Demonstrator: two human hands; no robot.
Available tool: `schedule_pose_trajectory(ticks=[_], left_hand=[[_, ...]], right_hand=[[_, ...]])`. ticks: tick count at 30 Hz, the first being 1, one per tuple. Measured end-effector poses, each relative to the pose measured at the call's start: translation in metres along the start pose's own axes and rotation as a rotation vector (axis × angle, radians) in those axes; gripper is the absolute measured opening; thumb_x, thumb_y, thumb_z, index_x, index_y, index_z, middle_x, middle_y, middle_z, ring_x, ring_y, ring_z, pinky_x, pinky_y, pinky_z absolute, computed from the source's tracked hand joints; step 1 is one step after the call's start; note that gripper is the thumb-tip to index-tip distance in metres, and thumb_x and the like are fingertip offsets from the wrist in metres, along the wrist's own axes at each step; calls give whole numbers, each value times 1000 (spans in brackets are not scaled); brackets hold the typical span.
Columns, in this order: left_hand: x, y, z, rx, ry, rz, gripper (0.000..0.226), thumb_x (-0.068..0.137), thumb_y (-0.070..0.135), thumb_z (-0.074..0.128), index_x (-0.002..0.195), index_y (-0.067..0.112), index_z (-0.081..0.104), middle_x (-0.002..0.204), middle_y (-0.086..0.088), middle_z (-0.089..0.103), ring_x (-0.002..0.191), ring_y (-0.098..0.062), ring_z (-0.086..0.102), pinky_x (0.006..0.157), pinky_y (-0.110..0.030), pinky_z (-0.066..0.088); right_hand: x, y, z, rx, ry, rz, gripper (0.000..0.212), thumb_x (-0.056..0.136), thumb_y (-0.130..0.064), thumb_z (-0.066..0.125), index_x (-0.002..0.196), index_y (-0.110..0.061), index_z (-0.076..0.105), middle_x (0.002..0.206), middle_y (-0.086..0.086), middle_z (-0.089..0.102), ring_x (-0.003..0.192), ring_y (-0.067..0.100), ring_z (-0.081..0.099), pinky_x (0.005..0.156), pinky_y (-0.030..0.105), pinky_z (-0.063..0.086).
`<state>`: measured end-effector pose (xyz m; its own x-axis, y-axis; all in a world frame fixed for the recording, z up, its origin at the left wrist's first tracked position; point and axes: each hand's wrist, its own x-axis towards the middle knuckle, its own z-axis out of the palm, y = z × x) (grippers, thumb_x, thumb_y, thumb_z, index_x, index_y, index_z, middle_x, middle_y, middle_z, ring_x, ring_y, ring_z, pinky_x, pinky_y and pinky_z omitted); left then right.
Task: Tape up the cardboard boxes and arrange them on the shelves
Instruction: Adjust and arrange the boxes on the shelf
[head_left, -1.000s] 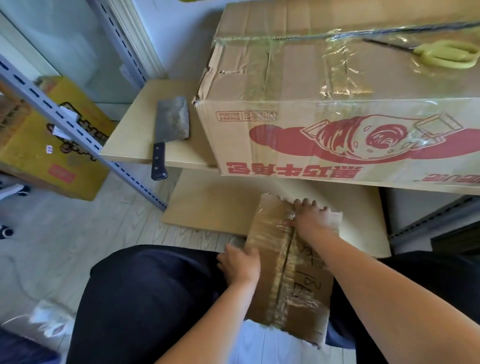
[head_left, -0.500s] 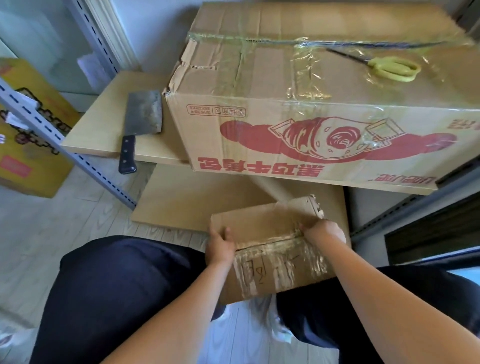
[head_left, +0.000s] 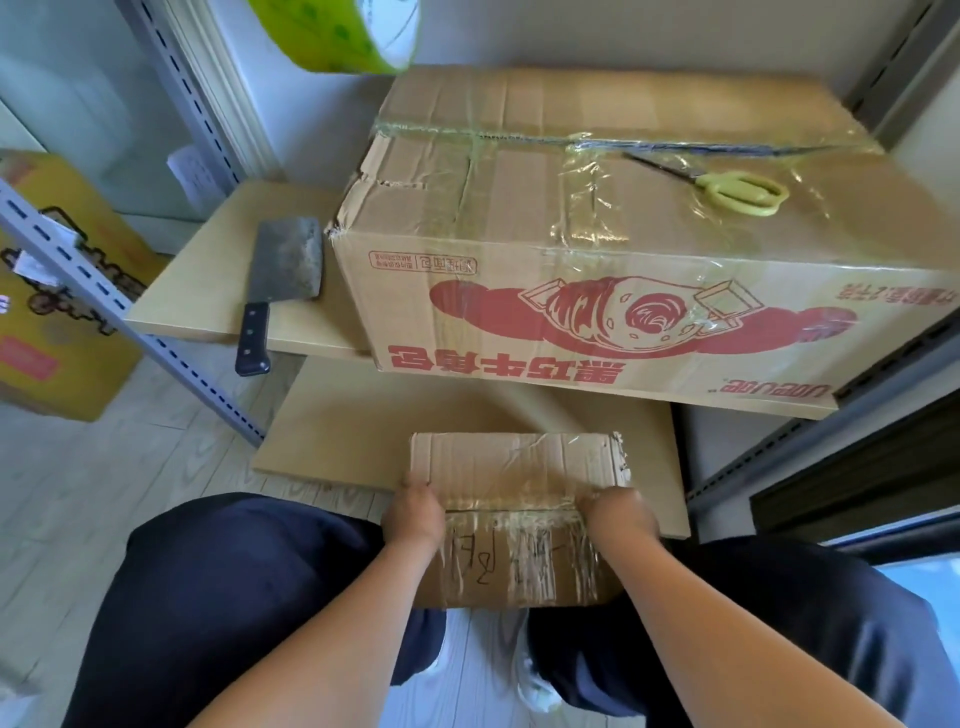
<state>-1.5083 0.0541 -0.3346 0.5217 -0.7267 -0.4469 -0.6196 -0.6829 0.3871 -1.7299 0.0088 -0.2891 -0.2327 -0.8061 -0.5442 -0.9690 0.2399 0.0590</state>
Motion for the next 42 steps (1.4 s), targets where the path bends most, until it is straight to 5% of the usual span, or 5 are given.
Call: schedule_pose_trajectory(ticks=[14, 24, 28, 32, 42], left_hand=[[-113, 90, -306, -1121, 800, 89, 13, 90, 7, 52, 96, 1, 61, 96, -20, 63, 94, -38, 60, 79, -39, 44], [-197, 188, -396, -955, -9, 382, 59, 92, 63, 48, 119, 12, 61, 111, -2, 64, 105, -25, 64, 80, -27, 49], [42, 211, -372, -950, 104, 488, 100, 60, 99, 36, 124, 26, 59, 119, 1, 63, 119, -13, 44, 97, -57, 44], [-199, 169, -414, -1145, -196, 743, 44, 101, 28, 45, 70, 0, 60, 47, -8, 54, 36, -15, 50, 42, -20, 44], [-248, 169, -423, -755, -98, 696, 36, 97, 31, 57, 74, 4, 66, 47, -11, 54, 36, -20, 48, 44, -22, 40]], right_hand=[[-218, -63, -223, 399, 727, -629, 28, 96, -41, 44, 77, -24, 54, 65, -6, 64, 68, 20, 65, 58, 28, 50], [-277, -112, -365, 1189, 212, -510, 56, 95, -54, 49, 99, 0, 65, 102, 12, 69, 100, 30, 66, 82, 32, 50], [-311, -109, -376, 1320, -21, -631, 42, 105, -32, 31, 67, -16, 39, 29, 1, 39, 26, -1, 38, 58, 13, 30], [-313, -106, -385, 1197, -61, -619, 46, 95, -26, 40, 51, -15, 37, 29, 0, 32, 33, 17, 37, 54, 24, 34], [-284, -86, -390, 1325, 97, -548, 27, 72, -18, 82, 92, -4, 71, 87, 14, 74, 73, 25, 72, 60, 34, 62]])
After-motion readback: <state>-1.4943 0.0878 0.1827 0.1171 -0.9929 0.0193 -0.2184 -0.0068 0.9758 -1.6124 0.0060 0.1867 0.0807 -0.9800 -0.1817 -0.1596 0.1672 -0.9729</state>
